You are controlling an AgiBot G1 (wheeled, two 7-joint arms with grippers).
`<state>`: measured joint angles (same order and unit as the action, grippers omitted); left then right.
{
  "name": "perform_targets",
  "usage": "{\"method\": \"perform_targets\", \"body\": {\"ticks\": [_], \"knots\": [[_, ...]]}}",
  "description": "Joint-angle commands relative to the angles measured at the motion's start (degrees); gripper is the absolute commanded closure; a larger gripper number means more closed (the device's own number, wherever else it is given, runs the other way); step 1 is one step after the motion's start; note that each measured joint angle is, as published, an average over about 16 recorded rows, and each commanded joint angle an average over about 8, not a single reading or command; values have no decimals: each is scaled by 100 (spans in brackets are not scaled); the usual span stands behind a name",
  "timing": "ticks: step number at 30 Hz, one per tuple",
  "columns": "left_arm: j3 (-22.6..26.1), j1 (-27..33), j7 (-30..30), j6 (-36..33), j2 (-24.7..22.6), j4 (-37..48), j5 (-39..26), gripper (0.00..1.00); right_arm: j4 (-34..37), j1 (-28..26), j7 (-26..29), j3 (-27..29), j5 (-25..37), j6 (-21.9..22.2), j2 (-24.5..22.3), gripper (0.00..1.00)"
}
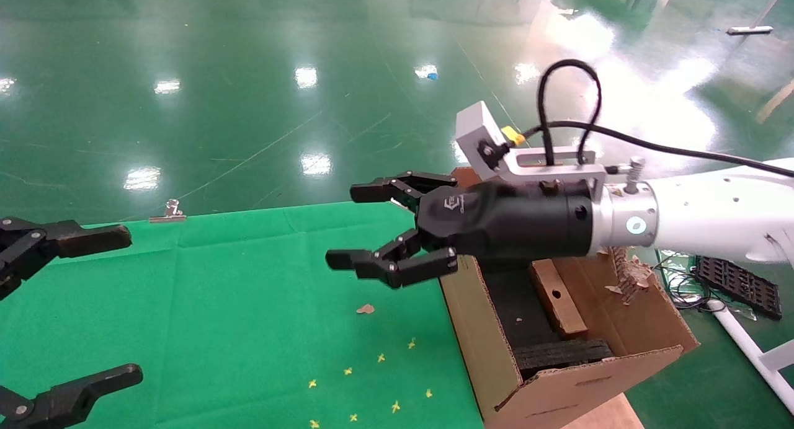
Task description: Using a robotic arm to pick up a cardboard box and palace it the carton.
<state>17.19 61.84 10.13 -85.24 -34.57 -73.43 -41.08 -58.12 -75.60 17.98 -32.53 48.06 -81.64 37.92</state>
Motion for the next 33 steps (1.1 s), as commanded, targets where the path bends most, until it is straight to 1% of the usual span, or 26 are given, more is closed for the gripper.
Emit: {"method": "perform_targets", "body": {"ticks": [1, 9, 15, 19, 33], "knots": [[1, 0, 0, 0, 0, 0, 0, 0, -230, 209, -108, 246, -92, -60, -43, 0], [3, 1, -1, 1, 1, 0, 2, 0, -1151, 1045, -538, 1229, -462, -302, -216, 0], [3, 0, -2, 3, 2, 1, 3, 0, -1657, 1507, -754, 1772, -667, -436, -309, 0], [3, 0, -3, 4, 2, 2, 4, 0, -1763, 1607, -783, 1891, -719, -467, -332, 0], [3, 0, -2, 4, 2, 2, 5, 0, -1596, 1455, -733, 1711, -652, -421, -303, 0]]}}
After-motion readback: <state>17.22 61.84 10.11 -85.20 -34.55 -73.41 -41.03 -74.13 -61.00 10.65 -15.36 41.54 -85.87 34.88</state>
